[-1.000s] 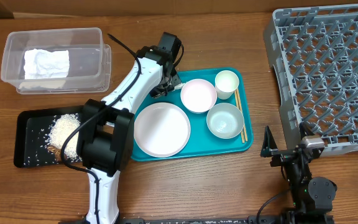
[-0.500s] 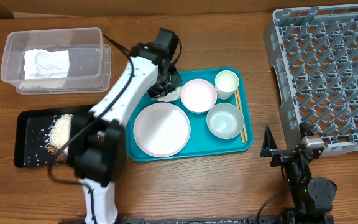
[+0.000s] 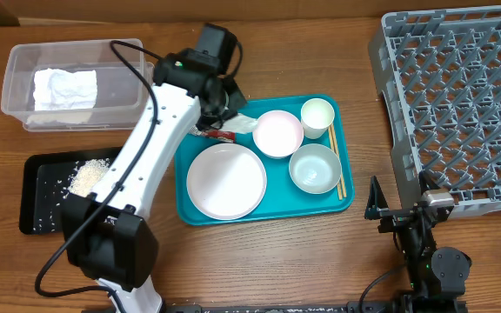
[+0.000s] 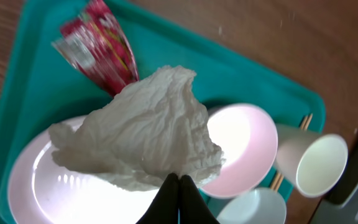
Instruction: Sort waste into correct bins and load items into the dishwasher
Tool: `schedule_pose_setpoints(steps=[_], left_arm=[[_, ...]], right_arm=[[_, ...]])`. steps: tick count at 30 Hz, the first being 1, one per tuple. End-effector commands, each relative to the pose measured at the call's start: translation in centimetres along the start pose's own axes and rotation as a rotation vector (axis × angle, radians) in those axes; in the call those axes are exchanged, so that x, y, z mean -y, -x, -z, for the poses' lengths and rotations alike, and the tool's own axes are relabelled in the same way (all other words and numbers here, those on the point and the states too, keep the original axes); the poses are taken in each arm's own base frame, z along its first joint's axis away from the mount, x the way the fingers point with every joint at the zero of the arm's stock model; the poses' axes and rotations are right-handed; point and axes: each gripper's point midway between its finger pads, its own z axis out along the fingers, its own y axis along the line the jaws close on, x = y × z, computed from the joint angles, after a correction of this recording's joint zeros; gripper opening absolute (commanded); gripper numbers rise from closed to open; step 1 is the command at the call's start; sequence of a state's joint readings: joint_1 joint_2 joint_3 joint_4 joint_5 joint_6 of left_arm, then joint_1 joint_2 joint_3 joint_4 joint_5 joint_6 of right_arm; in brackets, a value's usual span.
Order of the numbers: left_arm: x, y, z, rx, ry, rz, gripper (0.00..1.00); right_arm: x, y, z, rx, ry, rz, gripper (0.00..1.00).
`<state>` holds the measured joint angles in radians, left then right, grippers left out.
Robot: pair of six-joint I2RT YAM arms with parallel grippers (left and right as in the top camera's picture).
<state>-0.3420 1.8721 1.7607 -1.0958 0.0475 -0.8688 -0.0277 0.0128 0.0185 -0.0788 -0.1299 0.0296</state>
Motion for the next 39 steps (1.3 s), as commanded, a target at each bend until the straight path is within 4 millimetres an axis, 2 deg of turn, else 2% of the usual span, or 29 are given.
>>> schedule_pose_setpoints(steps=[1,3,6,9,13,17,19,22,23,26,30,33,37,39], left_arm=[[-1.3,5.3,5.0,0.189,-0.049,0.093,0.04],[-2.6,8.1,7.3,0.284,-0.06,0.143,0.04],[-5.8,12.5,10.8,0.447,-0.038,0.224,0.04],[-9.2,15.6,12.4,0.547,0.012,0.264,0.04],[-14.1,18.4,12.0,0.605,0.142,0.32,0.04],[-16.9,20.5,9.5,0.597,0.219,0.307,0.05],[-17.9,20.9,7.6,0.567,0.249,0.317,0.2],[-18.7,20.6,5.2,0.513,0.286,0.314,0.84],[-18.7,20.5,4.5,0.493,0.29,0.296,0.92],[-17.5,20.1,3.6,0.429,0.24,0.199,0.94],[-14.5,18.1,4.1,0.331,0.081,0.134,0.95],[-10.6,15.3,5.7,0.215,-0.129,0.051,0.95],[-4.1,11.3,9.2,0.11,-0.448,-0.164,0.96],[-2.4,9.6,9.6,0.087,-0.48,-0.235,0.96]], right_arm=[[0.2,-0.1,0.0,0.006,-0.011,0.001,1.0],[0.2,-0.1,0.0,0.006,-0.011,0.001,1.0],[0.2,-0.1,0.0,0.006,-0.011,0.001,1.0],[0.2,-0.1,0.0,0.006,-0.011,0.001,1.0],[0.2,-0.1,0.0,0.006,-0.011,0.001,1.0],[0.2,-0.1,0.0,0.006,-0.011,0.001,1.0],[0.2,-0.1,0.0,0.006,-0.011,0.001,1.0],[0.2,-0.1,0.0,0.006,-0.011,0.001,1.0],[0.2,-0.1,0.0,0.006,-0.011,0.001,1.0],[0.2,-0.1,0.0,0.006,-0.011,0.001,1.0],[0.2,-0.1,0.0,0.006,-0.011,0.001,1.0],[0.2,-0.1,0.0,0.006,-0.011,0.001,1.0],[0.2,-0.1,0.0,0.006,-0.011,0.001,1.0],[0.2,-0.1,0.0,0.006,-0.011,0.001,1.0]])
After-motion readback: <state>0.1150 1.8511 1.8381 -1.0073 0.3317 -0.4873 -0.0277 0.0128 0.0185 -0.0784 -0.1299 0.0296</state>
